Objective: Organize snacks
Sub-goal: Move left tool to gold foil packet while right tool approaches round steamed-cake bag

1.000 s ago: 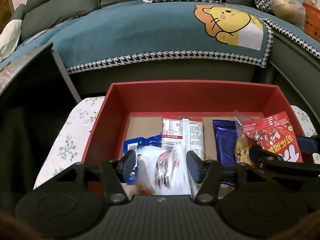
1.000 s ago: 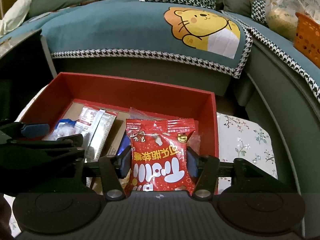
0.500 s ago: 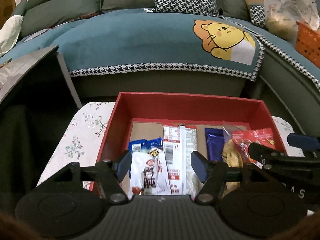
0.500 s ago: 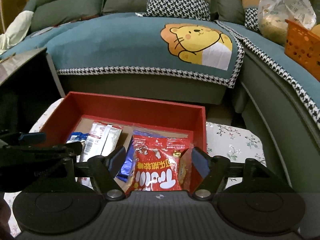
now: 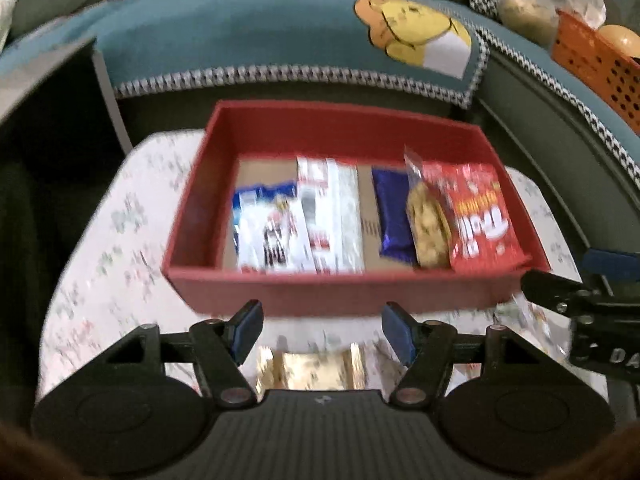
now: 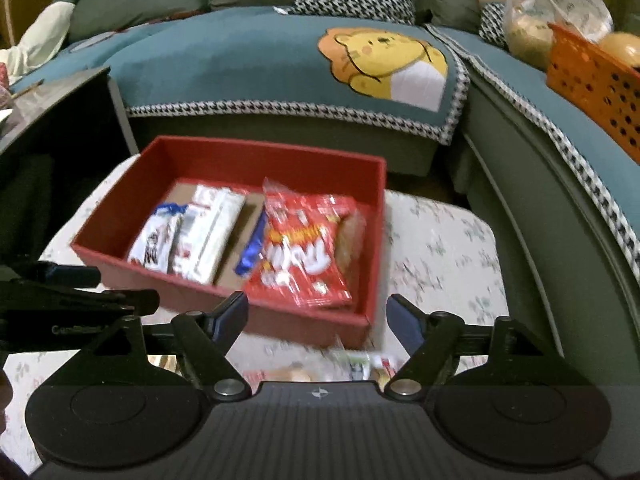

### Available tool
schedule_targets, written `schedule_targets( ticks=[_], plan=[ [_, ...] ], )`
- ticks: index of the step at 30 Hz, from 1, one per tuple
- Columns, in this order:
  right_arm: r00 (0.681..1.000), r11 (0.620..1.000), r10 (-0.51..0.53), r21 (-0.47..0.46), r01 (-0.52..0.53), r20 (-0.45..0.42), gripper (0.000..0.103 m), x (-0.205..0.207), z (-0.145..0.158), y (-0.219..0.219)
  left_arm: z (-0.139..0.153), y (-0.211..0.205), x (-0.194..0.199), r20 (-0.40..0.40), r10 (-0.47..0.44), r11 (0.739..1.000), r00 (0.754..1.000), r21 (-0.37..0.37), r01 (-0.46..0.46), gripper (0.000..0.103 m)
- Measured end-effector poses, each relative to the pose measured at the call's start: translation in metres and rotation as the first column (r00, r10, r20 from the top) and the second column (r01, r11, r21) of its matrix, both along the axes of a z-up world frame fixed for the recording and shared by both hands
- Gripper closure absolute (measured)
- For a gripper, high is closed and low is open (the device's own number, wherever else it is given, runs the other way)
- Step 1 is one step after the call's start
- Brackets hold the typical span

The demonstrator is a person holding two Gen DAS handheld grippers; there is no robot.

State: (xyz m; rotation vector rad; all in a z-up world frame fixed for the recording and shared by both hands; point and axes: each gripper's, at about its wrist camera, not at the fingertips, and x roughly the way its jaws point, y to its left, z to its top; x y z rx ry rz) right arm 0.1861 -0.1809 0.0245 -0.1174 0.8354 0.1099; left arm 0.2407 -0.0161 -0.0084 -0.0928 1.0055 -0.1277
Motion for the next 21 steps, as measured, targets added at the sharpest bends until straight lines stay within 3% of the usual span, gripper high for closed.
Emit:
schedule_targets(
  ticks=[9,21],
  plan=[
    [0.994,0.999,-0.041,0.029,0.044,-0.102,0.020,-0.012,-0.020,-0.024,-0.004,-0.018,-0.009,-0.027,-0.044,0.999,0.999,-0.006,0.044,0.010],
    [0.973,0.998,0.054,0.052,-0.044,-0.222,0.016,0.004,-0.054,-0.004,-0.013,-0.012,-0.010,-0.068,-0.062,0.998,0.996,-0.001,0.062,0.010]
  ],
)
